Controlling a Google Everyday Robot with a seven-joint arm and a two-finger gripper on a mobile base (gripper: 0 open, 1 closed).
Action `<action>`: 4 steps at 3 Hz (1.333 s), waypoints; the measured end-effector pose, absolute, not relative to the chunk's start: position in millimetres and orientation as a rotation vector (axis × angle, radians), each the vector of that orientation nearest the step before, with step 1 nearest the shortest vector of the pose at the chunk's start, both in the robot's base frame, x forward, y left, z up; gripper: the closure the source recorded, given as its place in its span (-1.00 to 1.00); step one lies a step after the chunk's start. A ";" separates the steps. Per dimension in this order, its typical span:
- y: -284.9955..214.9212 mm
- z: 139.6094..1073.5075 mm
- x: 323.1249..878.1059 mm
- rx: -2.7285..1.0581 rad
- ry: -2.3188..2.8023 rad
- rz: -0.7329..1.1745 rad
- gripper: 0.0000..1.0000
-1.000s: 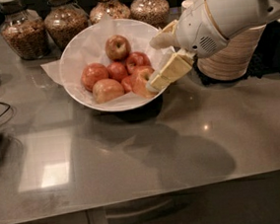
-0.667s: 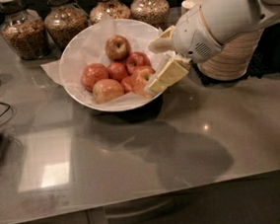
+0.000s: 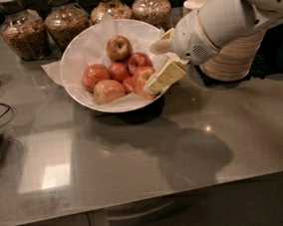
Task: Pick apple from white bowl
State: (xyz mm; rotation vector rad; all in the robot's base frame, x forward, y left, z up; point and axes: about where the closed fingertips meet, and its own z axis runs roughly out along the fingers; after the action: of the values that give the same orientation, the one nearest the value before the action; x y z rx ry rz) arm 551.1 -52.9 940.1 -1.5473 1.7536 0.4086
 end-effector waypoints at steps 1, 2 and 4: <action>-46.5 927.2 560.6 -1.538 1.771 0.420 -0.34; -43.9 926.6 562.1 -1.538 1.771 0.422 -0.34; -34.1 905.8 550.4 -1.559 1.799 0.468 -0.26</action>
Offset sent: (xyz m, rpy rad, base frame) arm 0.0177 0.0060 -0.0222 0.0040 0.0301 -0.0209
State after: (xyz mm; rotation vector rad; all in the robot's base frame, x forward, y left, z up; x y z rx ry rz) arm 550.4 -34.1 905.8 -1.5592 1.7995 0.4679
